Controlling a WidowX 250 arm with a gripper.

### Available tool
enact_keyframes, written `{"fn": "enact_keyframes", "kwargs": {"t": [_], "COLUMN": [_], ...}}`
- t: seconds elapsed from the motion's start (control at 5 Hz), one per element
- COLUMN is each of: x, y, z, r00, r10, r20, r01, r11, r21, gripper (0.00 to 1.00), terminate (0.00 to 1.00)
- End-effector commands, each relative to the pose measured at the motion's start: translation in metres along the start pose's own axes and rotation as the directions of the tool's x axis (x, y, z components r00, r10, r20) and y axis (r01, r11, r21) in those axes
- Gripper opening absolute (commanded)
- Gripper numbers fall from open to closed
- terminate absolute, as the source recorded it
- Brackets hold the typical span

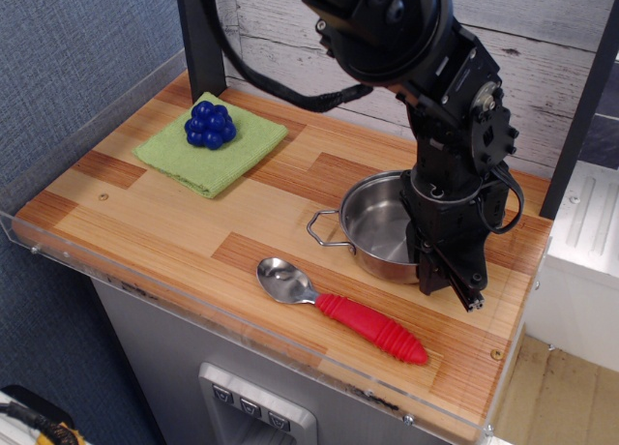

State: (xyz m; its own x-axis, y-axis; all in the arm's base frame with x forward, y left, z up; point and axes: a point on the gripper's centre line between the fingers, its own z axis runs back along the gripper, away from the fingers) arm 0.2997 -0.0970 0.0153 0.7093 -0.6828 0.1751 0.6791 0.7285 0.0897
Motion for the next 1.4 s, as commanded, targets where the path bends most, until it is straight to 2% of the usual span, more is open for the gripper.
{"fn": "enact_keyframes", "kwargs": {"t": [0.0,0.2,0.6,0.8,1.2], "x": [-0.011,-0.017,-0.038,-0.047,-0.041], "y": [-0.003,0.004,0.027,0.048,0.079], "z": [0.028,0.043,0.057,0.056,0.042], "r00": [1.000,1.000,0.997,0.996,0.999], "r10": [-0.001,0.012,0.065,0.078,0.035], "r20": [0.031,0.000,-0.034,-0.037,-0.027], "r01": [0.000,-0.012,-0.060,-0.072,-0.031], "r11": [0.999,0.995,0.989,0.987,0.989], "r21": [0.052,0.094,0.134,0.142,0.143], "gripper": [0.00,0.00,0.00,0.00,0.00], "terminate": [0.00,0.00,0.00,0.00,0.00]}}
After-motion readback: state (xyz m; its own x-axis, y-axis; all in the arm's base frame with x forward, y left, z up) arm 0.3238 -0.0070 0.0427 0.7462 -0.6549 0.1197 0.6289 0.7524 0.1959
